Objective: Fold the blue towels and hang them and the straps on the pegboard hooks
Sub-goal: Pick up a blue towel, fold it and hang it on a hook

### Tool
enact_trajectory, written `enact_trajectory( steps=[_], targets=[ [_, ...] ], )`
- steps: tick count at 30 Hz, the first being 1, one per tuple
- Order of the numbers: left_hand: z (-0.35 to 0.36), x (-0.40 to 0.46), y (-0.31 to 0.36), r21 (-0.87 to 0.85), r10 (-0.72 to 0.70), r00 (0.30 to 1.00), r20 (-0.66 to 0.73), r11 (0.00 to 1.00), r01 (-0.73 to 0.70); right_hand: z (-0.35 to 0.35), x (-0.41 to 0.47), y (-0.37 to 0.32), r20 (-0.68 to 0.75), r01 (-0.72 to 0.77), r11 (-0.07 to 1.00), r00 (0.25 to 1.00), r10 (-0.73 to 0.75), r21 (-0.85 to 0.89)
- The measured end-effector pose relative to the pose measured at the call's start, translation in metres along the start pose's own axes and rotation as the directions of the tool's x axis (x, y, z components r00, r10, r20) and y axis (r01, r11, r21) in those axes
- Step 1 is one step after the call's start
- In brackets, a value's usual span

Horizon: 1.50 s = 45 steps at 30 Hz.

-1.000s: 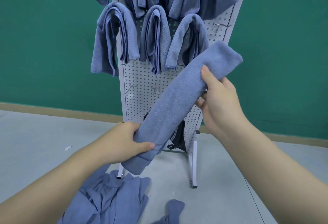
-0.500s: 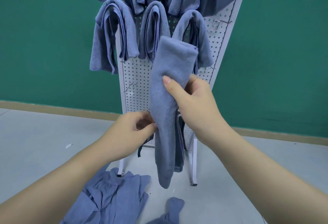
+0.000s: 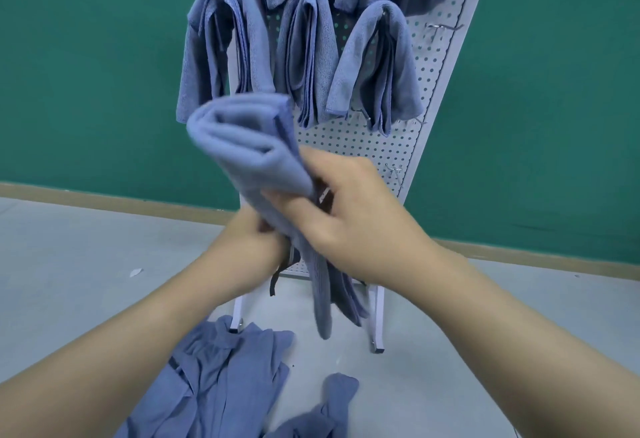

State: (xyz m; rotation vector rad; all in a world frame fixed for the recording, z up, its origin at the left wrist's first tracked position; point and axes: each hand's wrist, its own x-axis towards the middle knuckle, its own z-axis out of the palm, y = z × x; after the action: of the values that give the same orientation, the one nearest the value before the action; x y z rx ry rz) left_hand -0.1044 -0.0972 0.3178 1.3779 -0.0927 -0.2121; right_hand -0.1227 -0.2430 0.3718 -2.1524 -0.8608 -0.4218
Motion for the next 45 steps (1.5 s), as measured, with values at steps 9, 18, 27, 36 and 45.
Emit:
enact_trajectory(
  steps=[9, 18, 27, 36, 45],
  targets=[
    [-0.008, -0.005, 0.009, 0.144, 0.23, 0.95, 0.209, 0.954, -0.263, -0.01, 0.003, 0.021, -0.165, -0.211, 0.96, 0.956, 0.242, 0.182],
    [-0.008, -0.006, 0.008, 0.26, 0.225, 0.964, 0.142, 0.931, -0.256, -0.013, 0.002, 0.023, -0.108, -0.391, 0.763, 0.853, 0.51, 0.514],
    [-0.001, -0.013, 0.008, 0.275, 0.324, 0.932, 0.163, 0.892, -0.358, -0.013, 0.004, 0.024, -0.004, -0.423, 0.694, 0.853, 0.522, 0.583],
    [-0.001, -0.015, 0.012, 0.23, 0.088, 0.97, 0.226, 0.963, -0.141, -0.027, 0.01, 0.026, -0.067, -0.433, 0.631, 0.79, 0.61, 0.644],
    [-0.012, -0.01, 0.025, 0.156, 0.104, 0.984, 0.147, 0.98, -0.127, -0.042, 0.007, 0.049, 0.047, -0.506, 0.316, 0.582, 0.812, 0.803]
  ],
)
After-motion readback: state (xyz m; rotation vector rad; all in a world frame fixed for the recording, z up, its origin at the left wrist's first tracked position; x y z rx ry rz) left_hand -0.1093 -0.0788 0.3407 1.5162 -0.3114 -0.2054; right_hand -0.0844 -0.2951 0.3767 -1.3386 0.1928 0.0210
